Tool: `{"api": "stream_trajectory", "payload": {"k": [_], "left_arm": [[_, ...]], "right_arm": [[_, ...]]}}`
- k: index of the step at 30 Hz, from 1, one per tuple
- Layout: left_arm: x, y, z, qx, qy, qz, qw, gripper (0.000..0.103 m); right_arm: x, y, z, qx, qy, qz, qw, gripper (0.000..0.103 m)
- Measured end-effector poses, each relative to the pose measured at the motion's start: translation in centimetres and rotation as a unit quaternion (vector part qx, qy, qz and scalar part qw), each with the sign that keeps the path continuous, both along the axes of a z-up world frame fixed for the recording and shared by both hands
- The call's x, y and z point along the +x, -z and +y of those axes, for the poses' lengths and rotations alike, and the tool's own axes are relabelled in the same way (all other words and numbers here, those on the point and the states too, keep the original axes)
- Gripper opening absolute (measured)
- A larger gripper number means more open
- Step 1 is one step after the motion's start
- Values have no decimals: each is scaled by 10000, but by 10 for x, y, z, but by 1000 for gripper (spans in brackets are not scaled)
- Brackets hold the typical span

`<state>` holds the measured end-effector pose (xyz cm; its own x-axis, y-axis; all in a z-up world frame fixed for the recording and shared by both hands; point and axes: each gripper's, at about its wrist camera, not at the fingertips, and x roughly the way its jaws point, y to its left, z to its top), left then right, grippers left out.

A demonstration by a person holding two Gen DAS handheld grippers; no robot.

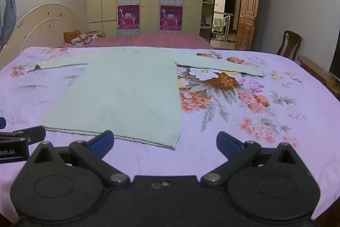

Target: Fold small clothes

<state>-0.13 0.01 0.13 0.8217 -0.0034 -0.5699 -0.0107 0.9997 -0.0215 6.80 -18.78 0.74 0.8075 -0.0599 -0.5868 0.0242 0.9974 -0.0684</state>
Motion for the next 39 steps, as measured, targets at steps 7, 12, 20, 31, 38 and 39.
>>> {"api": "stream_trajectory", "payload": {"k": [7,12,20,31,38,39], "left_arm": [[0,-1,-1,53,-18,19,10000,103],[0,-2,0,56,-11,9,10000,103],[0,-2,2,70,13,-6,10000,103],[1,-4,4,75,7,-15,10000,103],[0,-3,3,86,-13,-27,10000,103],[1,-3,3,87,-14,-20,10000,103]], "right_arm": [[0,-1,1,8,-38,22,10000,102],[0,1,3,-15,-104,5,9999,102],[0,1,6,-11,-91,-7,10000,102],[1,0,8,-10,-90,-15,10000,102],[0,0,8,-9,-91,-12,10000,102],[0,0,8,-11,-93,-14,10000,102]]}}
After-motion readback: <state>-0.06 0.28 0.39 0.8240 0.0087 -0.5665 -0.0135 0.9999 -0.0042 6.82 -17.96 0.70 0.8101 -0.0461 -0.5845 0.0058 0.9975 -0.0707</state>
